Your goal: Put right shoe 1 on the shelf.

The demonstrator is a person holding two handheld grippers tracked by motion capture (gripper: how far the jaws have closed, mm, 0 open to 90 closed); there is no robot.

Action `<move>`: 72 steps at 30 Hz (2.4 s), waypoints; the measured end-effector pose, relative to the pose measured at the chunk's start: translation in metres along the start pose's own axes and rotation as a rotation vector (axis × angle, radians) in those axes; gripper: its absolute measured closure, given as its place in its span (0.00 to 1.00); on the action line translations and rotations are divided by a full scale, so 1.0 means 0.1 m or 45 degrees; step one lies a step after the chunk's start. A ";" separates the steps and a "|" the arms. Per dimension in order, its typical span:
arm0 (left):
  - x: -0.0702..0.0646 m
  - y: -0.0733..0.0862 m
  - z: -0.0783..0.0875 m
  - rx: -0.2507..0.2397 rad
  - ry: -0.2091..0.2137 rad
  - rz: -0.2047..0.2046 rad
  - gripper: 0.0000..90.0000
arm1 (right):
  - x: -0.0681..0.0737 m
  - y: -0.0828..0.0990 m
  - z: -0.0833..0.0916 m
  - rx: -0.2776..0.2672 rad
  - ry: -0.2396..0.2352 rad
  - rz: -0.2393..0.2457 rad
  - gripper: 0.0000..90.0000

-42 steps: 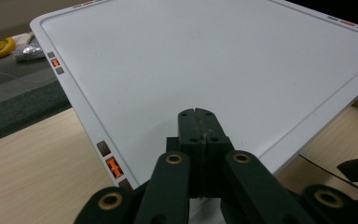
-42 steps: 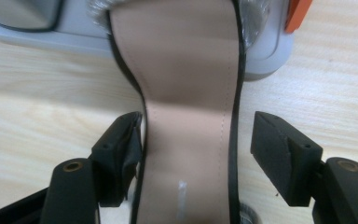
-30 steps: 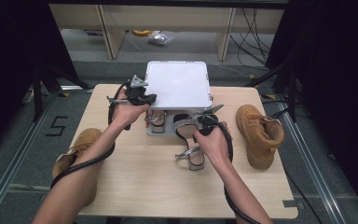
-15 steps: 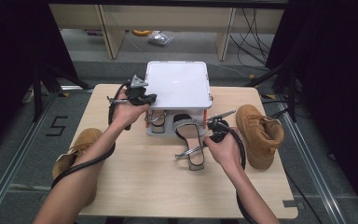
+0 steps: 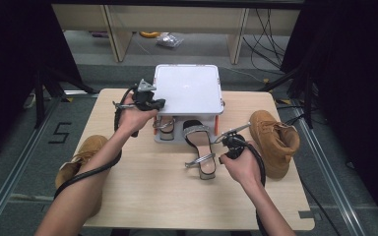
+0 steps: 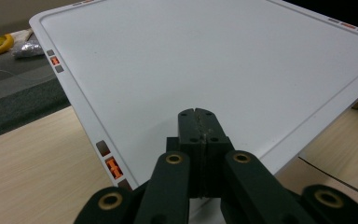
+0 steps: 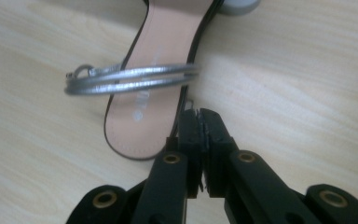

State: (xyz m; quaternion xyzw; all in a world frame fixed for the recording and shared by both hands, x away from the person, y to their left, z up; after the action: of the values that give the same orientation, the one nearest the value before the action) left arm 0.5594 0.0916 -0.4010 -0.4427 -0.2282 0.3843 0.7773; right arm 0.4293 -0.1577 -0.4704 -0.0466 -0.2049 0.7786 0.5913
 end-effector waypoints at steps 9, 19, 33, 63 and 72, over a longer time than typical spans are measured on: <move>0.00 0.01 0.01 -0.001 0.000 0.007 1.00 | -0.05 0.23 -0.14 0.081 -0.012 0.008 1.00; 0.01 0.01 0.01 -0.004 0.002 0.000 1.00 | 0.05 0.42 -0.24 0.156 -0.027 0.074 1.00; 0.00 0.00 0.00 -0.003 -0.003 -0.003 1.00 | 0.25 0.43 -0.43 0.181 -0.049 0.098 1.00; 0.00 0.00 0.00 0.014 -0.003 -0.023 1.00 | 0.51 0.13 -0.50 0.015 -0.115 0.093 1.00; 0.00 0.00 0.00 0.004 -0.003 -0.027 1.00 | 0.57 0.02 -0.50 -0.033 -0.111 0.030 1.00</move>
State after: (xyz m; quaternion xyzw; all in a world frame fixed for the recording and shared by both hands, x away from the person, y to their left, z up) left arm 0.5594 0.0913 -0.4009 -0.4384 -0.2332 0.3771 0.7818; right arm 0.4261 -0.0909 -0.5073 -0.0228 -0.2400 0.7840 0.5720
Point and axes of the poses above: each handheld gripper's, and its own axes: z roughly backward along the jaws, y roughly out of its underside, x roughly to its left, the point moved 6 cm from there along -z, roughly forward along the jaws, and after that the axes turned 2 degrees about -z, right-handed, at the moved point
